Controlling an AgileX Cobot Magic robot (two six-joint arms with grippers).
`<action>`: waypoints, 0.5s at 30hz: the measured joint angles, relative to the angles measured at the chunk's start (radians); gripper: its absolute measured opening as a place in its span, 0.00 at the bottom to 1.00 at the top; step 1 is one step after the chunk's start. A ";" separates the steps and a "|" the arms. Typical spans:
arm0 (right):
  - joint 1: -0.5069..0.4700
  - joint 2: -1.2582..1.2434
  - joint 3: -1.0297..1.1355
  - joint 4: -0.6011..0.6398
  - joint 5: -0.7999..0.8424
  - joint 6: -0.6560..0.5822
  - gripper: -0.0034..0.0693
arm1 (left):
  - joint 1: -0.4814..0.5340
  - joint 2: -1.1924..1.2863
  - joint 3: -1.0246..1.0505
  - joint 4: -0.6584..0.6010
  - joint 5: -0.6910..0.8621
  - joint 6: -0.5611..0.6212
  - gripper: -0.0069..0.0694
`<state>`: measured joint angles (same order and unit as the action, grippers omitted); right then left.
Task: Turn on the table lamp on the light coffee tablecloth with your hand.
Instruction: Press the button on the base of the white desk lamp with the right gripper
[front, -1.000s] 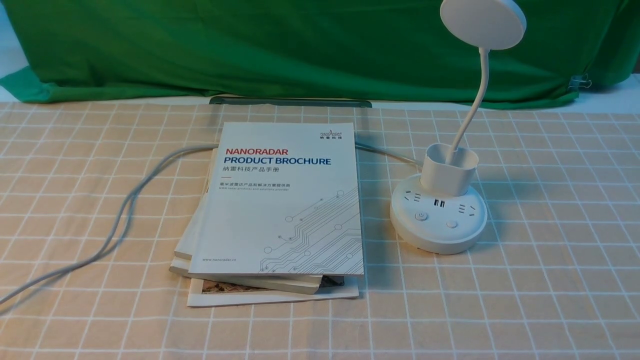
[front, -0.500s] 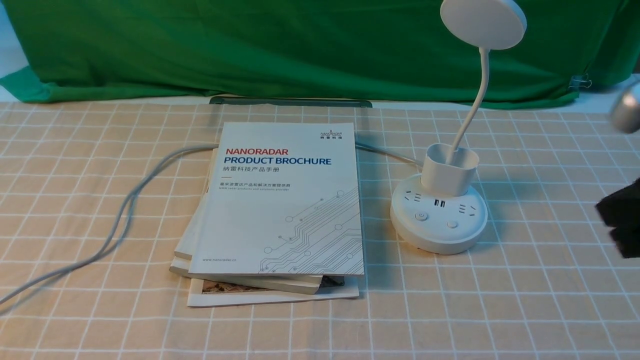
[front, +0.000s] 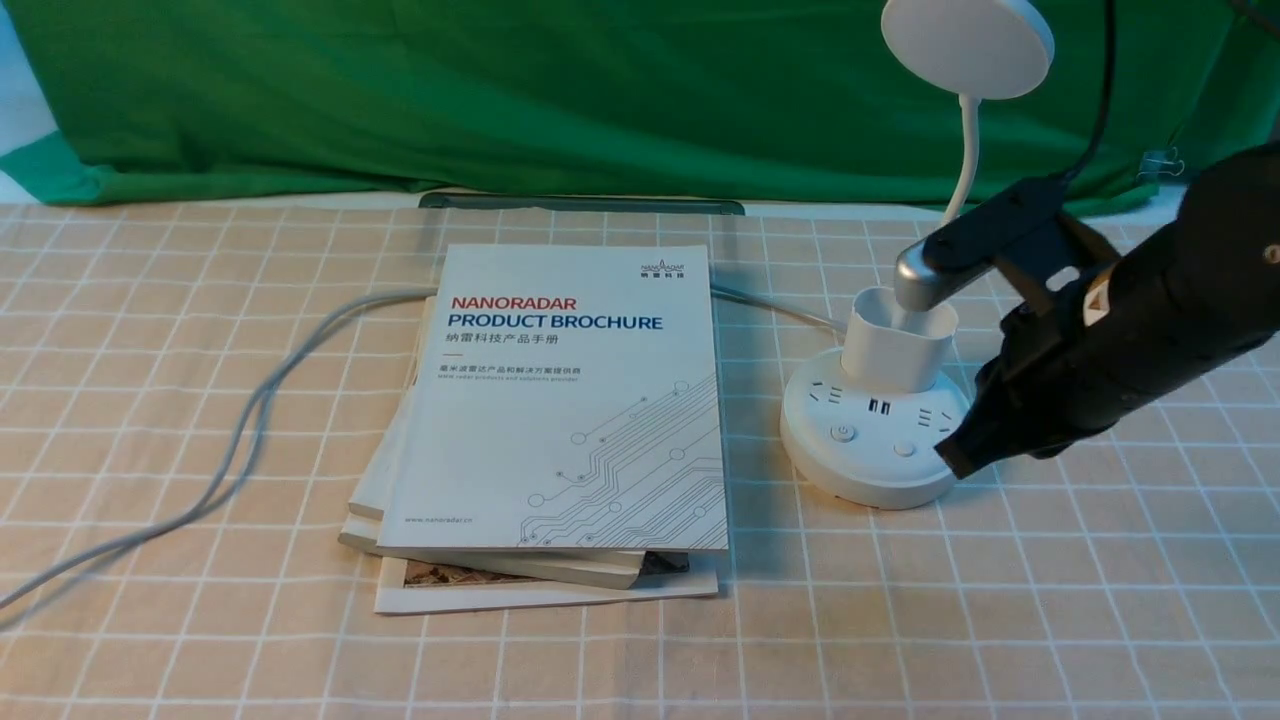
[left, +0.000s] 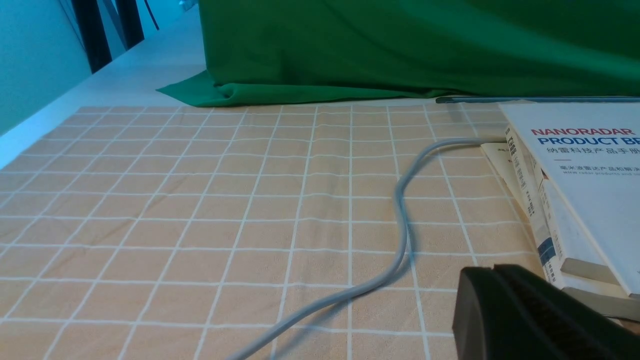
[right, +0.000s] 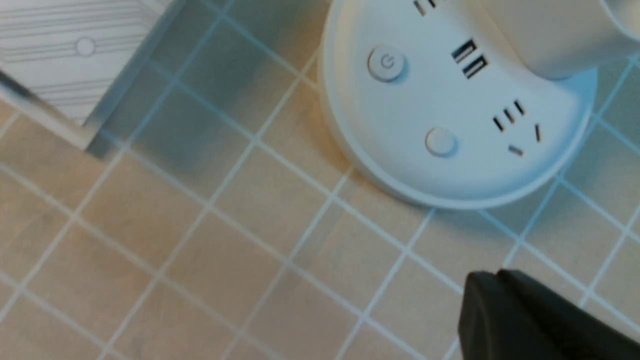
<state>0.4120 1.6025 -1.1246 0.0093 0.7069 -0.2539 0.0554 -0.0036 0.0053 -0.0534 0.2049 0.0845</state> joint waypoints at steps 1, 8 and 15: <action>0.000 0.022 0.000 0.000 -0.026 0.001 0.09 | 0.000 0.000 0.000 0.000 0.000 0.000 0.12; 0.000 0.129 -0.001 0.000 -0.162 0.002 0.09 | 0.000 0.000 0.000 0.000 0.000 0.000 0.12; 0.000 0.175 -0.001 0.000 -0.236 0.021 0.09 | 0.000 0.000 0.000 0.000 0.000 0.000 0.12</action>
<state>0.4120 1.7771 -1.1257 0.0093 0.4708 -0.2325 0.0554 -0.0036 0.0053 -0.0534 0.2049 0.0845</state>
